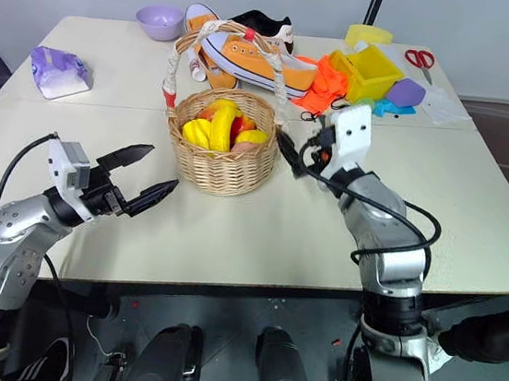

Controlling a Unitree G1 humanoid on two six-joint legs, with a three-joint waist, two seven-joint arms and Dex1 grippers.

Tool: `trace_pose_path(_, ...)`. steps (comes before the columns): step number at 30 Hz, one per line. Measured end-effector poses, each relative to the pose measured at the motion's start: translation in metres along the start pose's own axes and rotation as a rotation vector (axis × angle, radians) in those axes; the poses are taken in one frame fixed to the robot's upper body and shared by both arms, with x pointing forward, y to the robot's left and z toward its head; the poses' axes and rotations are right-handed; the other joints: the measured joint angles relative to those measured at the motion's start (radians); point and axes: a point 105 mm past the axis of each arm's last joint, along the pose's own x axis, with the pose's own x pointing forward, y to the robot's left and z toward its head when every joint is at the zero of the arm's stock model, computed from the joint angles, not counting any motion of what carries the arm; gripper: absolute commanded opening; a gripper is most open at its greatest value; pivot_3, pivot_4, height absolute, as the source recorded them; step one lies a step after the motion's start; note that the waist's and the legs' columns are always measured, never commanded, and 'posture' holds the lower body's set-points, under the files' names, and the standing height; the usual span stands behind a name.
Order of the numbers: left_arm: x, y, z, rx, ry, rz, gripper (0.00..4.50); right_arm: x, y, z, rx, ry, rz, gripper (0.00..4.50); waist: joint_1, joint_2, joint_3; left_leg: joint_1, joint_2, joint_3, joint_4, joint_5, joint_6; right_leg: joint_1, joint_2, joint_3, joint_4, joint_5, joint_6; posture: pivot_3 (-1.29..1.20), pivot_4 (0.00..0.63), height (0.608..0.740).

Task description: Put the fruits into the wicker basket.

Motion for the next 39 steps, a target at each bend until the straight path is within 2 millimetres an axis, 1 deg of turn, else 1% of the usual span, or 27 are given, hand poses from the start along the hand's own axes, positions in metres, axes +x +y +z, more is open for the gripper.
trace_pose_path(2, -0.002, 0.003, 0.000, 0.005, 0.004, 0.010, 4.49, 0.011, -0.003, -0.004, 0.006, 0.008, -0.022, 4.47, 0.001, 0.000, 0.000, 0.000, 0.000, 0.000, 0.000, 0.000, 0.000, 0.000, 0.000, 0.000, 0.000, 0.000, 0.000, 0.00, 0.150, 0.740)
trace_pose_path(4, -0.005, 0.006, 0.000, 0.018, 0.020, 0.013, 4.49, 0.023, 0.001, -0.005, 0.029, 0.005, -0.018, 4.47, 0.000, 0.000, 0.000, 0.000, 0.000, 0.000, 0.000, 0.000, 0.000, 0.000, 0.000, 0.000, 0.000, 0.000, 0.000, 0.00, 0.150, 0.740)
trace_pose_path(6, -0.012, 0.015, 0.000, 0.036, 0.041, 0.030, 4.49, 0.033, 0.005, -0.004, 0.019, -0.006, -0.012, 4.47, -0.003, 0.000, 0.000, 0.000, 0.000, 0.000, -0.001, 0.000, 0.000, 0.000, 0.000, 0.000, 0.000, 0.000, 0.000, 0.00, 0.150, 0.740)
trace_pose_path(8, -0.020, 0.022, 0.004, 0.060, 0.058, 0.045, 4.49, 0.045, 0.004, -0.006, 0.034, 0.002, -0.033, 4.47, -0.008, 0.000, 0.000, 0.000, 0.000, 0.000, -0.001, 0.000, 0.000, 0.000, 0.000, 0.000, 0.000, 0.000, 0.000, 0.00, 0.150, 0.740)
trace_pose_path(9, -0.023, 0.023, 0.006, 0.062, 0.052, 0.051, 4.49, 0.048, 0.004, -0.007, 0.037, 0.003, -0.038, 4.47, -0.008, 0.000, 0.000, 0.000, 0.000, 0.000, -0.001, 0.000, 0.000, 0.000, -0.001, 0.000, 0.000, 0.000, 0.000, 0.00, 0.150, 0.740)
trace_pose_path(11, -0.024, 0.019, 0.004, 0.050, 0.054, 0.049, 4.49, 0.052, 0.006, -0.011, 0.044, 0.010, -0.038, 4.47, -0.007, 0.000, 0.000, -0.001, 0.000, 0.000, -0.001, 0.000, 0.000, 0.000, -0.001, 0.000, 0.000, 0.000, 0.000, 0.00, 0.150, 0.740)
trace_pose_path(14, -0.023, 0.010, 0.000, 0.025, 0.048, 0.046, 4.49, 0.055, 0.009, -0.020, 0.068, 0.032, -0.032, 3.70, -0.009, 0.000, 0.000, -0.001, 0.000, 0.000, -0.001, 0.000, 0.000, 0.000, -0.001, 0.000, 0.000, 0.000, 0.000, 0.00, 0.150, 0.740)
trace_pose_path(16, -0.023, 0.004, 0.000, 0.011, 0.035, 0.052, 4.49, 0.056, 0.010, -0.026, 0.072, 0.050, -0.034, 2.68, -0.010, 0.000, 0.000, -0.001, 0.000, 0.000, -0.001, 0.000, 0.000, 0.000, -0.001, 0.000, 0.000, 0.000, 0.000, 0.00, 0.150, 0.740)
trace_pose_path(18, -0.024, 0.002, 0.000, 0.009, 0.035, 0.054, 4.49, 0.056, 0.010, -0.027, 0.072, 0.053, -0.032, 1.69, -0.013, 0.000, 0.000, -0.001, 0.000, 0.000, -0.001, 0.000, 0.000, 0.000, -0.001, 0.000, 0.000, 0.000, 0.000, 0.00, 0.150, 0.740)
trace_pose_path(19, -0.024, 0.002, 0.000, 0.008, 0.032, 0.055, 4.49, 0.056, 0.011, -0.027, 0.072, 0.051, -0.025, 1.07, -0.014, 0.000, 0.000, -0.001, 0.000, 0.000, -0.001, 0.000, 0.000, 0.000, -0.001, 0.000, 0.000, 0.000, 0.000, 0.00, 0.150, 0.740)
trace_pose_path(21, -0.023, 0.001, 0.001, 0.003, 0.031, 0.054, 4.49, 0.056, 0.011, -0.026, 0.070, 0.051, -0.021, 0.18, -0.014, 0.000, 0.000, -0.001, 0.000, 0.000, -0.001, 0.000, 0.000, 0.000, -0.001, 0.000, 0.000, 0.000, 0.000, 0.00, 0.150, 0.740)
trace_pose_path(24, -0.022, 0.001, 0.002, -0.002, 0.027, 0.052, 4.49, 0.055, 0.010, -0.026, 0.066, 0.051, -0.022, 0.12, -0.014, 0.000, 0.000, -0.001, 0.000, 0.000, -0.001, 0.000, 0.000, 0.000, -0.001, 0.000, 0.000, 0.000, 0.000, 0.00, 0.150, 0.740)
trace_pose_path(27, -0.013, 0.000, 0.006, -0.007, -0.003, 0.033, 4.49, 0.052, 0.004, -0.026, 0.047, 0.049, -0.029, 0.12, -0.011, 0.000, 0.000, -0.001, 0.000, 0.000, -0.001, 0.000, 0.000, 0.000, -0.001, 0.000, 0.000, 0.000, 0.000, 0.00, 0.150, 0.740)
trace_pose_path(28, -0.007, -0.004, 0.008, -0.041, -0.035, 0.020, 4.49, 0.047, -0.003, -0.026, 0.044, 0.044, -0.039, 0.12, -0.005, 0.000, 0.000, -0.001, 0.000, 0.000, -0.001, 0.000, 0.000, 0.000, -0.001, 0.000, 0.000, 0.000, 0.000, 0.00, 0.150, 0.740)
trace_pose_path(30, 0.000, -0.010, 0.005, -0.076, -0.043, -0.013, 4.49, 0.035, -0.021, -0.026, 0.056, 0.034, -0.075, 0.12, 0.000, 0.000, 0.000, -0.002, -0.001, 0.000, -0.001, 0.000, 0.000, 0.000, -0.001, 0.000, -0.001, 0.001, 0.002, 0.00, 0.150, 0.740)
trace_pose_path(32, 0.008, -0.018, 0.001, -0.102, -0.043, -0.059, 4.49, 0.016, -0.050, -0.023, 0.062, 0.011, -0.162, 0.12, 0.012, 0.000, 0.000, -0.002, -0.001, 0.000, -0.001, 0.000, 0.000, 0.000, -0.001, 0.000, -0.001, 0.001, 0.002, 0.00, 0.150, 0.740)
trace_pose_path(34, 0.016, -0.017, 0.000, -0.116, -0.055, -0.074, 4.49, -0.001, -0.077, -0.013, 0.056, -0.025, -0.252, 0.12, 0.013, 0.001, 0.000, -0.002, -0.001, 0.000, -0.001, 0.000, 0.000, -0.001, -0.001, 0.000, -0.001, 0.001, 0.002, 0.00, 0.150, 0.740)
trace_pose_path(36, 0.025, -0.016, 0.003, -0.113, -0.069, -0.100, 4.49, -0.016, -0.096, 0.000, 0.039, -0.062, -0.322, 0.12, 0.012, 0.001, 0.001, -0.001, -0.001, 0.000, -0.001, 0.000, 0.000, -0.001, 0.000, 0.000, -0.001, 0.001, 0.001, 0.00, 0.150, 0.740)
trace_pose_path(37, 0.036, -0.016, 0.006, -0.114, -0.087, -0.138, 4.49, -0.032, -0.112, 0.007, 0.019, -0.079, -0.384, 0.12, 0.015, 0.001, 0.001, -0.001, -0.001, 0.000, -0.001, 0.000, 0.000, 0.000, 0.000, 0.000, -0.001, 0.000, 0.001, 0.00, 0.150, 0.740)
trace_pose_path(38, 0.042, -0.016, 0.007, -0.118, -0.099, -0.158, 4.49, -0.042, -0.122, 0.010, 0.004, -0.085, -0.426, 0.12, 0.017, 0.001, 0.000, -0.001, -0.001, 0.000, -0.001, 0.000, 0.000, 0.000, 0.000, 0.000, -0.001, 0.000, 0.001, 0.00, 0.150, 0.740)
trace_pose_path(39, 0.053, -0.018, 0.008, -0.123, -0.111, -0.198, 4.49, -0.060, -0.136, 0.012, -0.022, -0.080, -0.492, 0.12, 0.021, 0.001, 0.000, -0.001, -0.001, -0.001, 0.000, 0.000, 0.000, 0.001, 0.000, 0.000, -0.001, 0.000, 0.001, 0.00, 0.150, 0.740)
